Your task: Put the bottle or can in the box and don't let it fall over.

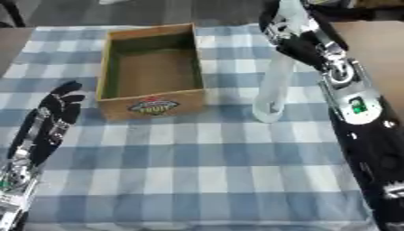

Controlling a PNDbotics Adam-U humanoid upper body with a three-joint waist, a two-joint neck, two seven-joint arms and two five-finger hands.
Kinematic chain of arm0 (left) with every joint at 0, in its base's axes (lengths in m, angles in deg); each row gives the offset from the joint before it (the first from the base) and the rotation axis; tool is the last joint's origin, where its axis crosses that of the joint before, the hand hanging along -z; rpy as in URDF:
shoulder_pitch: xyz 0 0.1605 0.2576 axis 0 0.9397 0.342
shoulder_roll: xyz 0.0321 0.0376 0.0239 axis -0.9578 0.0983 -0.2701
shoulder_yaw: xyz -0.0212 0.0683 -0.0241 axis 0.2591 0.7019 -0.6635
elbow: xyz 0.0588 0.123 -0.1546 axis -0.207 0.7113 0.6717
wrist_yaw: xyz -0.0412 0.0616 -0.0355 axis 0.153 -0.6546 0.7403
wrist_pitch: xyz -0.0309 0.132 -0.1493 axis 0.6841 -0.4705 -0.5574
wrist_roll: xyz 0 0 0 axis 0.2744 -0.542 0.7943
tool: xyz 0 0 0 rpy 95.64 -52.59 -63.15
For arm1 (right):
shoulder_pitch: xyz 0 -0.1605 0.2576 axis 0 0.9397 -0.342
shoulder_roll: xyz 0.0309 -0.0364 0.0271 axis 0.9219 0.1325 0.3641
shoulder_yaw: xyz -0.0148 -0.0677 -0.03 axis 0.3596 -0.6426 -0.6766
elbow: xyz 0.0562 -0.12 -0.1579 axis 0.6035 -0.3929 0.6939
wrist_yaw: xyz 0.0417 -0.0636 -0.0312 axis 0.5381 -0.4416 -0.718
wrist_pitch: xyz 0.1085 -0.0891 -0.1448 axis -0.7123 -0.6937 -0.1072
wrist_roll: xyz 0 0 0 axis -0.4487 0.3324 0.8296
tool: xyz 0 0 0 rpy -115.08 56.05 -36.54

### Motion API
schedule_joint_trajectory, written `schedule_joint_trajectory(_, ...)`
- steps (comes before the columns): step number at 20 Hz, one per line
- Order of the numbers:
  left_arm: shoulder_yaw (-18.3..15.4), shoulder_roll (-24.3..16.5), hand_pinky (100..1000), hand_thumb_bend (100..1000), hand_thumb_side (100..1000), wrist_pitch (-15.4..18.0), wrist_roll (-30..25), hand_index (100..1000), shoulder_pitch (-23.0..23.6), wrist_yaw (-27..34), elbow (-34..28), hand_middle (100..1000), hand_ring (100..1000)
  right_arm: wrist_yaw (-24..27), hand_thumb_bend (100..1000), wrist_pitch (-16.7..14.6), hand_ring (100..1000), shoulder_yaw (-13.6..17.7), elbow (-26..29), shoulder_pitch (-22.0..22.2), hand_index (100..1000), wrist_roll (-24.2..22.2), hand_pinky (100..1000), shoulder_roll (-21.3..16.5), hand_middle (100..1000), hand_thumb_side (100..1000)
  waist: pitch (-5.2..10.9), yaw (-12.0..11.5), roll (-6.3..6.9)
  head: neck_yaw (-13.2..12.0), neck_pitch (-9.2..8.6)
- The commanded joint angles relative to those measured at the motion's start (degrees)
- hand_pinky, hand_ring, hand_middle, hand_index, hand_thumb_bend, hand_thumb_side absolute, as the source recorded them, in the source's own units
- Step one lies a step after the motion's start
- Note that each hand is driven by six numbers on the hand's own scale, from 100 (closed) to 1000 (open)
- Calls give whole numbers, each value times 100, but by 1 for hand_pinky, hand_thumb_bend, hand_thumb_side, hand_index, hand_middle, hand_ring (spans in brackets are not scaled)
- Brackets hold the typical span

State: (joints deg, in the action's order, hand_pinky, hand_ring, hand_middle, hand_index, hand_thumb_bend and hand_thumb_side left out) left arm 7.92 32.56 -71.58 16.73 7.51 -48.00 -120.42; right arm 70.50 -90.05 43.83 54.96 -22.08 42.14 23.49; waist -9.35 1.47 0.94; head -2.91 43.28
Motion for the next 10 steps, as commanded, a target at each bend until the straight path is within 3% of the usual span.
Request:
schedule_joint_trajectory(1,-20,-42,840,567,883,9,-15,945,-60,24,-83,863,827,66,100,-12,810,5,68,-133,685,45,697,-78,580,403,82,6,1,-3,23)
schedule_joint_trajectory(3,-20,-41,840,567,883,9,-15,945,-61,26,-84,864,827,76,100,-15,789,6,73,-128,660,71,685,-77,549,378,82,11,5,-4,28)
schedule_joint_trajectory(5,-20,-41,840,566,884,8,-15,945,-61,26,-85,864,827,74,100,-12,711,8,70,-122,580,113,614,-78,478,306,82,12,9,-6,34)
schedule_joint_trajectory(10,-20,-40,841,560,889,4,-11,946,-64,28,-86,864,827,111,100,20,529,11,59,-123,455,286,533,-71,351,140,81,9,12,-5,45)
